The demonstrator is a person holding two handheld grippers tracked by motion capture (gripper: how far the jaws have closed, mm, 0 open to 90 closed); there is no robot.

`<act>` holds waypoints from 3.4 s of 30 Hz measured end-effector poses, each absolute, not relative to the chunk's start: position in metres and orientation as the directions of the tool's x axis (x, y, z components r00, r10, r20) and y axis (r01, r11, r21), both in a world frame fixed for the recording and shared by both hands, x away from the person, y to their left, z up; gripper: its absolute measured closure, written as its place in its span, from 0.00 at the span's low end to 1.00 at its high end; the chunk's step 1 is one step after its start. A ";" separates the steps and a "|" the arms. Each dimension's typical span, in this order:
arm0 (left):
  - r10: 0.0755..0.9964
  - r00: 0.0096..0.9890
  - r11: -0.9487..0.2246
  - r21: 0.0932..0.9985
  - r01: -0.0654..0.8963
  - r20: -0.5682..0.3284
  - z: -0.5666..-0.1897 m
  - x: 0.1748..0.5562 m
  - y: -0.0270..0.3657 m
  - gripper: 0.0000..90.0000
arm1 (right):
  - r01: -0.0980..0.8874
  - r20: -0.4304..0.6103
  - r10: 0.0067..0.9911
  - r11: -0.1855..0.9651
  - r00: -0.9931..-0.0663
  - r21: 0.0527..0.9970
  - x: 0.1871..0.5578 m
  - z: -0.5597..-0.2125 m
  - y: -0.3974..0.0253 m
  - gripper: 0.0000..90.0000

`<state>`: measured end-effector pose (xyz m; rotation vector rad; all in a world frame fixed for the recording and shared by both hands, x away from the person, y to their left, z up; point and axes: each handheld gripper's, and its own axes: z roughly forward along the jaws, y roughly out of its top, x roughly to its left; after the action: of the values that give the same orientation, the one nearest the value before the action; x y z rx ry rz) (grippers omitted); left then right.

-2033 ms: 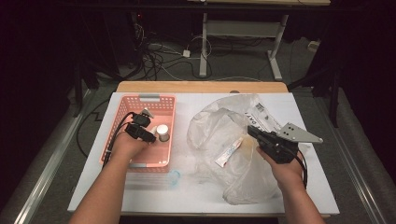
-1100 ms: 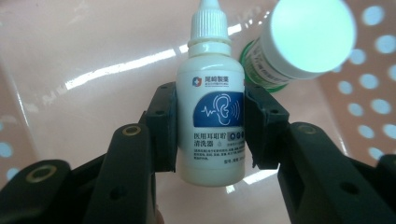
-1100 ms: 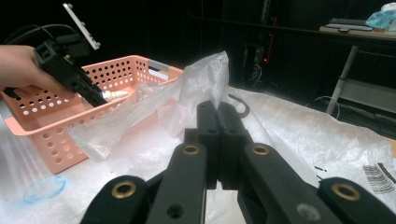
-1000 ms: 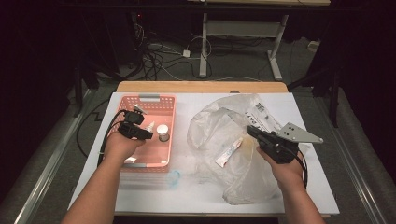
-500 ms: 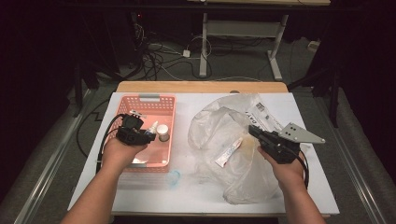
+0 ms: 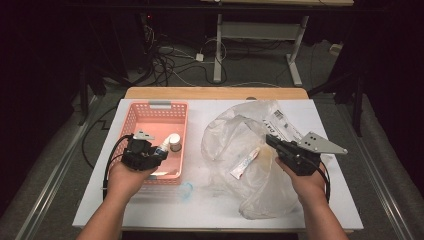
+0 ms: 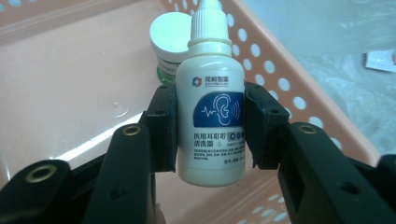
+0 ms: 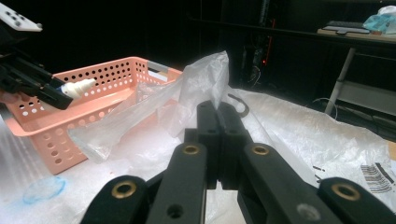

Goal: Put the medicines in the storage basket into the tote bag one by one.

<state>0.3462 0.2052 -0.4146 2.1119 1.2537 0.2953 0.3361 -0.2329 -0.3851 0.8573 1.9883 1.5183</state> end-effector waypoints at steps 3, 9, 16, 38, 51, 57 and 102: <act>0.838 0.527 -0.321 0.657 0.682 -0.138 -0.417 0.340 0.205 0.64 | 0.189 -0.004 0.733 0.181 -0.680 0.965 0.336 -0.385 -0.232 1.00; 0.820 0.550 -0.299 0.702 0.647 -0.158 -0.419 0.328 0.200 0.64 | 0.189 -0.009 0.729 0.190 -0.685 0.963 0.336 -0.387 -0.229 1.00; 0.795 0.585 -0.299 0.737 0.606 -0.159 -0.418 0.317 0.191 0.64 | 0.188 -0.016 0.729 0.197 -0.684 0.962 0.336 -0.388 -0.229 1.00; 0.674 0.718 -0.356 0.776 0.521 -0.173 -0.405 0.291 0.142 0.64 | 0.182 -0.013 0.725 0.190 -0.688 0.965 0.335 -0.386 -0.231 1.00; 0.622 0.762 -0.363 0.794 0.487 -0.183 -0.402 0.280 0.121 0.64 | 0.181 -0.014 0.723 0.191 -0.690 0.965 0.335 -0.387 -0.230 1.00; 0.603 0.779 -0.382 0.793 0.474 -0.175 -0.404 0.282 0.105 0.64 | 0.181 -0.010 0.723 0.187 -0.691 0.966 0.335 -0.387 -0.231 1.00; 0.628 0.758 -0.437 0.727 0.530 -0.176 -0.475 0.372 -0.046 0.63 | 0.177 0.011 0.727 0.153 -0.686 0.972 0.337 -0.385 -0.239 1.00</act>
<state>0.3722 -0.0457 -0.4754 2.1333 0.8649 0.1525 0.3372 -0.2389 -0.3847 0.8588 1.9693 1.5589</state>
